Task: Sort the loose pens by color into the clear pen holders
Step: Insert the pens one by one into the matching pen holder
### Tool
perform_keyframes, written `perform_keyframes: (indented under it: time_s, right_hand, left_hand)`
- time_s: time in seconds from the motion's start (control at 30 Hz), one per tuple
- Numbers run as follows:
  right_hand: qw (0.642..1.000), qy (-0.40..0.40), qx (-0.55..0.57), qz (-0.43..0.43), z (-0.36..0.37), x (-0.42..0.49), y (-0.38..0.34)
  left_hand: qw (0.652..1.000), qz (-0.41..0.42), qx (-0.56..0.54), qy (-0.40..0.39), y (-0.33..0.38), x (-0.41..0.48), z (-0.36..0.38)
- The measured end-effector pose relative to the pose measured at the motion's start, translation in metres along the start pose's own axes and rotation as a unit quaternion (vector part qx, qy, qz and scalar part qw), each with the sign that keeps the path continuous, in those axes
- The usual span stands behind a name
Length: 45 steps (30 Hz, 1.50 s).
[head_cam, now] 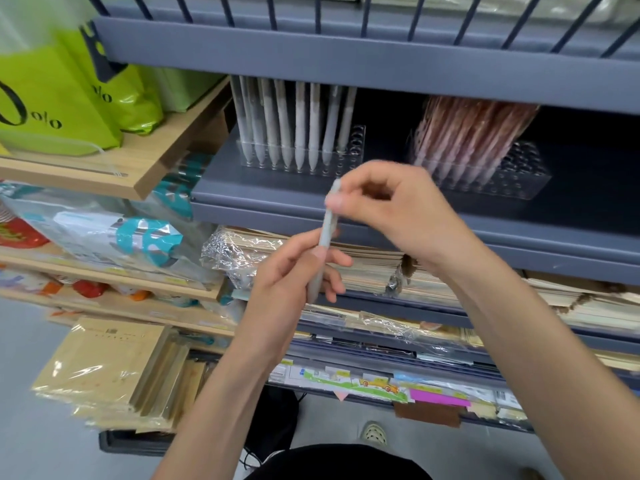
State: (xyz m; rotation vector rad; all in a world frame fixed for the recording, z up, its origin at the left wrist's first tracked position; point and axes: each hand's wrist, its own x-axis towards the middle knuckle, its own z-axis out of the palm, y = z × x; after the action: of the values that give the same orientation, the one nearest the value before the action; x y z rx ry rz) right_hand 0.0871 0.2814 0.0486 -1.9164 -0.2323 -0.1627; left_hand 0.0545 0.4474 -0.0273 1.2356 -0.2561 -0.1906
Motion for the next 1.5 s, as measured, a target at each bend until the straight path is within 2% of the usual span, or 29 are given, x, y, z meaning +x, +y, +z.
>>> perform_keyframes:
  time_s: [0.07, 0.1, 0.17, 0.27, 0.4, 0.47, 0.53, 0.6, 0.7, 0.83, 0.97, 1.1, 1.4, 1.5]
  right_hand:
    - [0.993, 0.095, 0.068, 0.002, -0.008, 0.001, 0.002]
    - [0.988, 0.118, 0.096, 0.006, -0.010, 0.001, 0.003]
    - [0.988, 0.092, 0.123, 0.011, -0.011, -0.001, 0.005]
    - [0.998, 0.006, 0.067, 0.013, -0.003, -0.008, 0.012]
    - [0.997, 0.041, 0.062, 0.013, -0.004, -0.002, 0.011]
    - [0.994, 0.093, 0.053, 0.000, -0.007, 0.006, 0.008]
    - [0.985, 0.169, 0.004, -0.019, -0.010, 0.016, 0.005]
    - [0.973, 0.227, -0.029, -0.032, -0.011, 0.025, 0.004]
    - [0.967, 0.246, -0.049, -0.044, -0.006, 0.041, 0.008]
    - [0.964, 0.232, -0.114, -0.057, 0.001, 0.061, 0.018]
    - [0.961, 0.210, -0.175, -0.039, 0.002, 0.076, 0.020]
    - [0.941, 0.206, -0.267, -0.013, 0.002, 0.085, 0.018]
    - [0.931, 0.225, -0.282, 0.054, 0.003, 0.092, 0.010]
    - [0.919, 0.205, -0.332, 0.064, 0.008, 0.090, 0.010]
  left_hand:
    - [1.000, 0.006, 0.005, 0.027, -0.003, 0.001, 0.004]
    - [0.999, 0.012, 0.012, 0.046, -0.005, 0.001, 0.006]
    - [0.996, 0.026, 0.032, 0.078, -0.007, 0.003, 0.009]
    - [0.990, 0.056, 0.098, 0.084, -0.005, 0.007, 0.012]
    - [0.953, 0.142, 0.256, 0.073, 0.003, 0.014, 0.008]
    - [0.903, 0.221, 0.357, 0.098, 0.005, 0.025, -0.003]
    - [0.819, 0.289, 0.482, 0.116, 0.000, 0.042, -0.020]
    - [0.750, 0.303, 0.576, 0.119, -0.012, 0.056, -0.037]
    - [0.693, 0.328, 0.628, 0.131, -0.040, 0.067, -0.053]
    - [0.679, 0.390, 0.600, 0.163, -0.057, 0.080, -0.059]
    - [0.660, 0.415, 0.604, 0.170, -0.064, 0.087, -0.063]
    - [0.643, 0.428, 0.610, 0.177, -0.068, 0.093, -0.065]
    - [0.626, 0.440, 0.618, 0.181, -0.069, 0.095, -0.066]
    - [0.624, 0.439, 0.621, 0.179, -0.069, 0.095, -0.067]
